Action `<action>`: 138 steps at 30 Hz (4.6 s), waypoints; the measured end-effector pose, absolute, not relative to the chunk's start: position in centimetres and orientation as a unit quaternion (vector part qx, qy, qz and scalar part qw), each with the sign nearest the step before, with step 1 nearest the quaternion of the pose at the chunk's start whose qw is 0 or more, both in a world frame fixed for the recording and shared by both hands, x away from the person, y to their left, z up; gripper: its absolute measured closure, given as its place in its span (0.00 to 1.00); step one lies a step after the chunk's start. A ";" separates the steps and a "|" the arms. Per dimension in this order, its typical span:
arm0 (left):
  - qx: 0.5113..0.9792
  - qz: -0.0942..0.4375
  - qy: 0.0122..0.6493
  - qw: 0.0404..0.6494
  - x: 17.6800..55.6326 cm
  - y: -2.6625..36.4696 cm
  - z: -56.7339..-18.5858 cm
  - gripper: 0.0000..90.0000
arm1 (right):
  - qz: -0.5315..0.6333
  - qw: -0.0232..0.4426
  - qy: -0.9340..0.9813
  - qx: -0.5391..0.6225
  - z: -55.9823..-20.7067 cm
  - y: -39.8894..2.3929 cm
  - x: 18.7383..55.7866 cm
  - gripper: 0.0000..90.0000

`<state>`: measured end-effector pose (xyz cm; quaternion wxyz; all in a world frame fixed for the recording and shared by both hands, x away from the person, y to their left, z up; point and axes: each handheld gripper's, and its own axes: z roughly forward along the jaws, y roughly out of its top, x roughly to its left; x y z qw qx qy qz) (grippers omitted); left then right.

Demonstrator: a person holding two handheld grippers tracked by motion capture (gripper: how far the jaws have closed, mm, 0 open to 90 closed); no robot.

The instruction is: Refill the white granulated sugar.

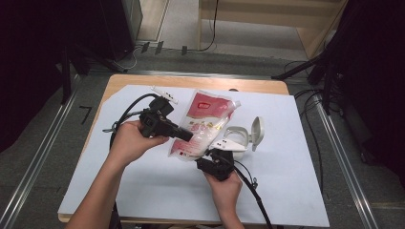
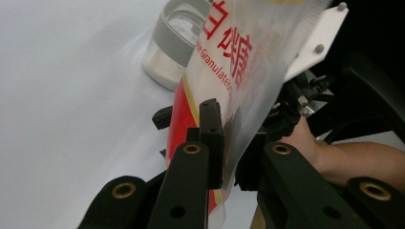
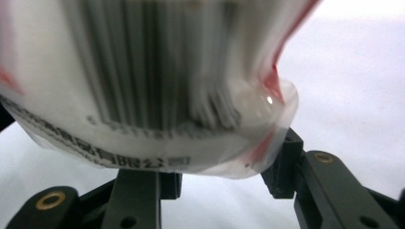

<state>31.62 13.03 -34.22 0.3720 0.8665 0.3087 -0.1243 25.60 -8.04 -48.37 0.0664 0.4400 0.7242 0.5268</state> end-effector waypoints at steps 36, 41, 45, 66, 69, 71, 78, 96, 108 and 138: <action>0.857 -0.026 0.290 0.426 30.9 14.7 -32.7 1.00 | 0.520 0.061 0.745 0.414 -47.2 -7.9 25.8 0.66; 0.848 -0.008 0.304 0.435 31.2 16.1 -32.5 1.00 | 0.517 0.059 0.746 0.416 -47.1 -8.3 26.0 0.66; 0.842 0.002 0.314 0.439 31.6 17.0 -32.8 1.00 | 0.519 0.057 0.746 0.413 -46.6 -8.8 26.0 0.66; 0.836 0.020 0.358 0.414 34.9 18.1 -36.3 1.00 | 0.549 0.014 0.779 0.302 -45.1 -9.9 27.0 0.62; 0.835 0.018 0.358 0.419 35.5 18.0 -36.7 1.00 | 0.540 0.021 0.788 0.295 -44.7 -10.7 27.3 0.63; 0.833 0.009 0.355 0.425 35.9 18.0 -37.0 1.00 | 0.537 0.016 0.789 0.298 -44.7 -11.2 27.6 0.63; 0.825 0.012 0.358 0.437 37.0 17.9 -37.7 1.00 | 0.520 0.003 0.806 0.284 -44.9 -12.0 27.9 0.62; 0.809 0.031 0.385 0.442 39.5 17.9 -41.0 1.00 | 0.517 -0.006 0.813 0.268 -45.2 -13.9 27.5 0.62; 0.812 0.028 0.382 0.441 39.0 18.4 -42.0 1.00 | 0.509 0.011 0.814 0.278 -45.7 -15.0 26.3 0.63; 0.816 0.027 0.386 0.430 35.6 21.2 -43.1 0.96 | 0.484 0.030 0.826 0.288 -46.1 -15.4 26.0 0.62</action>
